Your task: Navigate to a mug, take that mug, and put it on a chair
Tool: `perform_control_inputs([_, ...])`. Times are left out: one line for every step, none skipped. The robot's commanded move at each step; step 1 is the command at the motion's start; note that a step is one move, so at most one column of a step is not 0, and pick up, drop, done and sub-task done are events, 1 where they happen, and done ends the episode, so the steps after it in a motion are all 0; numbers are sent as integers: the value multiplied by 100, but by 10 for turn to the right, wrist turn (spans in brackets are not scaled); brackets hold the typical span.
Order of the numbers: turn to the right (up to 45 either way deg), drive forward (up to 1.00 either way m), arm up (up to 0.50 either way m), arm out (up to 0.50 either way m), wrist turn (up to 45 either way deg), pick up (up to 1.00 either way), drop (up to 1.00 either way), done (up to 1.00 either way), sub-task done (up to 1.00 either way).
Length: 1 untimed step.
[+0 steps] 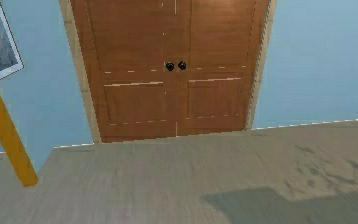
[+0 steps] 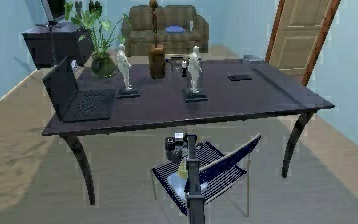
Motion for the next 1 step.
perform_control_inputs([0,0,10,0,0,0,0,0,0])
